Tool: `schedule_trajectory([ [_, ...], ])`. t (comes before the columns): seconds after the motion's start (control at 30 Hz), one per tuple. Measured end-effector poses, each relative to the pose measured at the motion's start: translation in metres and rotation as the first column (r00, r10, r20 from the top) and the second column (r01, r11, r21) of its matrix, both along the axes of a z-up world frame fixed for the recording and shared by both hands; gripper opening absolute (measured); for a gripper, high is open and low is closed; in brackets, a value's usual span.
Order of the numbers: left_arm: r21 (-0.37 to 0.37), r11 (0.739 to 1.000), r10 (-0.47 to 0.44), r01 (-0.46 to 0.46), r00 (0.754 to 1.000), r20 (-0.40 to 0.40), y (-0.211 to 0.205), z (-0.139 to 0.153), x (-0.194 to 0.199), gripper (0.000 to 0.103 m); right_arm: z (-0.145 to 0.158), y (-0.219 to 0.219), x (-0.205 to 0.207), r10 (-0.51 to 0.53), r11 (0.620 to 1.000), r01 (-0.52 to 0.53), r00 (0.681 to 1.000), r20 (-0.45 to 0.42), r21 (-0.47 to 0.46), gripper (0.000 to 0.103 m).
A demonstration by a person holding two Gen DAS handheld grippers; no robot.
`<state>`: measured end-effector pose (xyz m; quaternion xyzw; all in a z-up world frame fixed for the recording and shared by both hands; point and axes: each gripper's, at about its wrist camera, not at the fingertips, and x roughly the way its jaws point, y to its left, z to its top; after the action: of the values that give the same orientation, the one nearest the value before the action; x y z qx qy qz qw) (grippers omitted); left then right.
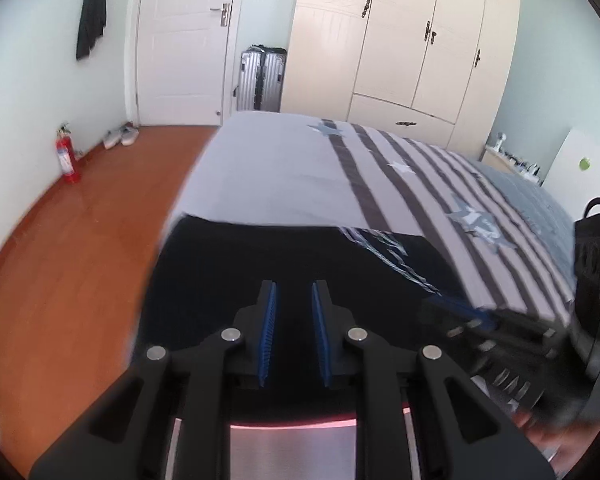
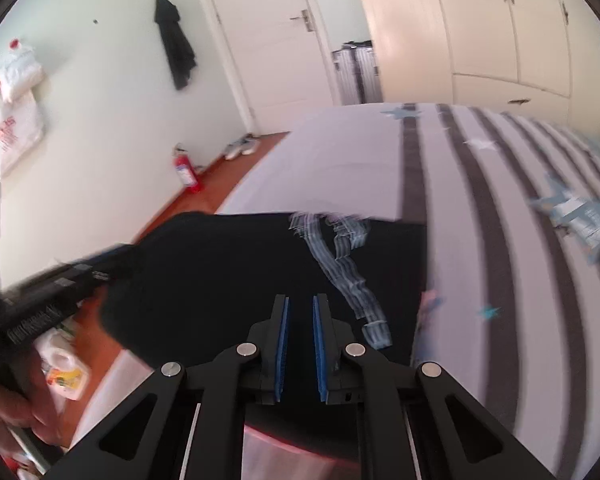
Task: Fold clothes
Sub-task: 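Lower the black shirt onto the red and pink stack with both tools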
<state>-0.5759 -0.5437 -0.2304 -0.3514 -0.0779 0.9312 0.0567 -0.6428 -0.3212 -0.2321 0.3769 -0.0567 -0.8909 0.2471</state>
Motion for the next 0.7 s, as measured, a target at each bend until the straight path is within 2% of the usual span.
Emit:
schedule_trajectory([
  [0.1,0.001,1.000,-0.010,0.010,1.000,0.014,0.009,-0.014,-0.002,0.016,-0.003,-0.012,0.004,0.008,1.000,-0.009,1.000,-0.015,-0.026,0.011],
  [0.2,0.000,1.000,-0.005,0.005,0.999,0.039,0.011,-0.030,-0.001,0.016,-0.012,-0.021,0.003,0.014,0.999,-0.014,1.000,0.010,-0.030,0.011],
  [0.33,-0.011,1.000,0.000,0.000,0.999,0.046,0.013,-0.043,0.001,0.016,-0.026,-0.026,0.001,0.012,1.000,-0.012,1.000,0.027,-0.006,0.011],
  [0.43,-0.036,0.999,-0.011,0.013,0.999,0.048,0.014,-0.040,0.000,0.016,-0.030,-0.026,0.004,0.020,1.000,-0.020,0.999,0.026,0.010,0.011],
  [0.57,-0.066,0.996,0.064,-0.063,0.998,0.009,-0.014,-0.023,0.003,0.016,-0.020,-0.007,0.007,-0.006,1.000,0.007,1.000,-0.009,0.018,0.011],
  [0.6,-0.068,0.995,0.077,-0.075,0.997,0.022,-0.024,-0.027,0.000,0.013,-0.019,0.000,0.006,-0.021,1.000,0.021,1.000,-0.014,0.020,0.011],
  [0.63,-0.067,0.994,0.085,-0.082,0.996,0.037,-0.034,-0.031,-0.001,0.002,-0.024,0.007,0.004,-0.035,0.999,0.035,0.999,-0.004,0.029,0.011],
  [0.7,-0.054,0.996,0.072,-0.069,0.996,0.060,-0.043,-0.031,0.001,0.002,-0.033,0.022,0.001,-0.050,0.998,0.050,0.999,0.020,0.033,0.000],
])
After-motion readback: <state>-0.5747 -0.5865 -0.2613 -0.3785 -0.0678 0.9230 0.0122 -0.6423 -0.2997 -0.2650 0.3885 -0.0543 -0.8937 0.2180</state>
